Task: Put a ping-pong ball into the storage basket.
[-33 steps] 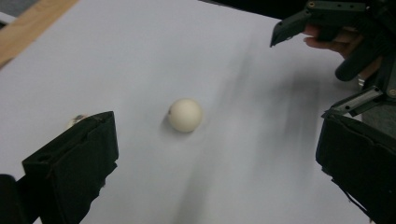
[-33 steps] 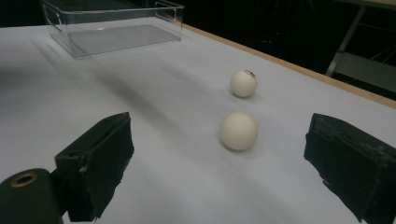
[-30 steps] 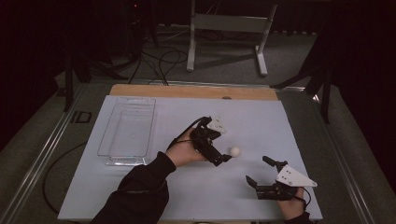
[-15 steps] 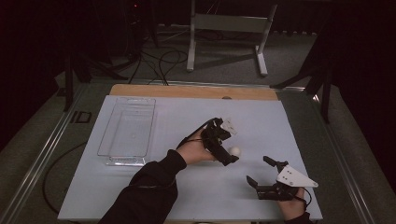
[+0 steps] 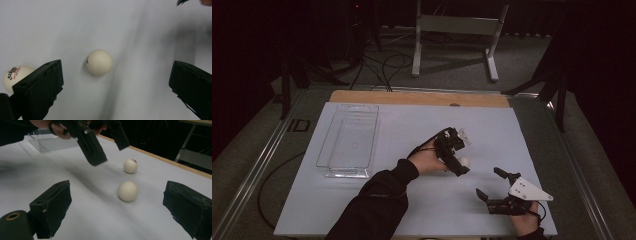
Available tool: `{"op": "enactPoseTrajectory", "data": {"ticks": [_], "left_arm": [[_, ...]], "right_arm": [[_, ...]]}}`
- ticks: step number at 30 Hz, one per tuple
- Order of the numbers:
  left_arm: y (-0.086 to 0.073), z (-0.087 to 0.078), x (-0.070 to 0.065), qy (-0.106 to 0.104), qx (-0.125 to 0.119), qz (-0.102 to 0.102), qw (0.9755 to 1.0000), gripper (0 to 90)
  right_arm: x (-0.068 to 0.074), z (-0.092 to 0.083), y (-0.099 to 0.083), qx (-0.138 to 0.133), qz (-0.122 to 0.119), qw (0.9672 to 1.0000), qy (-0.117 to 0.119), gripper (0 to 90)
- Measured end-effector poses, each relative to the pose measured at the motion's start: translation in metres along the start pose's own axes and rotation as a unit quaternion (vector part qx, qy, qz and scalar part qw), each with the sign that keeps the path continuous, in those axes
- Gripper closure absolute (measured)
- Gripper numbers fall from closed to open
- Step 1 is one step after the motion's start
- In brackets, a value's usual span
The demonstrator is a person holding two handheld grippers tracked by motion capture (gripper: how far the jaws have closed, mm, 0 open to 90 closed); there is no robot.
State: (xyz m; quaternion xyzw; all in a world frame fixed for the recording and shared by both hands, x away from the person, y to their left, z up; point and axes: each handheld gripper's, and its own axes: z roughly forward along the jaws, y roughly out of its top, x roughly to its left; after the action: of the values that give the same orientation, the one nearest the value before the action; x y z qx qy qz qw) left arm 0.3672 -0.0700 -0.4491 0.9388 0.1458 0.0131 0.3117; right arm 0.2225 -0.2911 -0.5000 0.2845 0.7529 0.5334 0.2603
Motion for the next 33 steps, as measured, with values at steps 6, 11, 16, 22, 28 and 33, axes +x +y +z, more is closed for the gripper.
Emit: {"op": "enactPoseTrajectory", "data": {"ticks": [6, 11, 16, 22, 28, 33], "left_arm": [[0.001, 0.008, 0.006, -0.002, 0.013, -0.003, 0.9999, 1.3], [0.002, 0.015, 0.008, -0.001, 0.022, 0.000, 0.9998, 2.1], [0.001, 0.020, 0.008, -0.001, 0.023, 0.001, 0.9997, 7.2], [0.000, 0.027, 0.010, -0.004, 0.034, 0.003, 0.9994, 12.7], [0.001, 0.033, 0.009, 0.000, 0.038, 0.000, 0.9993, 17.1], [0.001, 0.038, 0.009, -0.001, 0.043, -0.003, 0.9991, 21.1]], "right_arm": [[0.000, 0.000, 0.000, 0.000, -0.001, 1.0000, 0.000, 8.2], [0.000, 0.000, 0.000, 0.000, 0.001, 1.0000, 0.001, 8.2], [0.000, -0.001, 0.000, -0.001, 0.000, 1.0000, 0.001, 8.2], [0.000, 0.000, 0.000, -0.001, 0.001, 1.0000, 0.002, 8.2], [0.000, 0.000, 0.000, 0.000, 0.000, 1.0000, 0.002, 8.2], [0.000, 0.000, 0.000, 0.001, 0.002, 1.0000, 0.003, 8.2]]}}
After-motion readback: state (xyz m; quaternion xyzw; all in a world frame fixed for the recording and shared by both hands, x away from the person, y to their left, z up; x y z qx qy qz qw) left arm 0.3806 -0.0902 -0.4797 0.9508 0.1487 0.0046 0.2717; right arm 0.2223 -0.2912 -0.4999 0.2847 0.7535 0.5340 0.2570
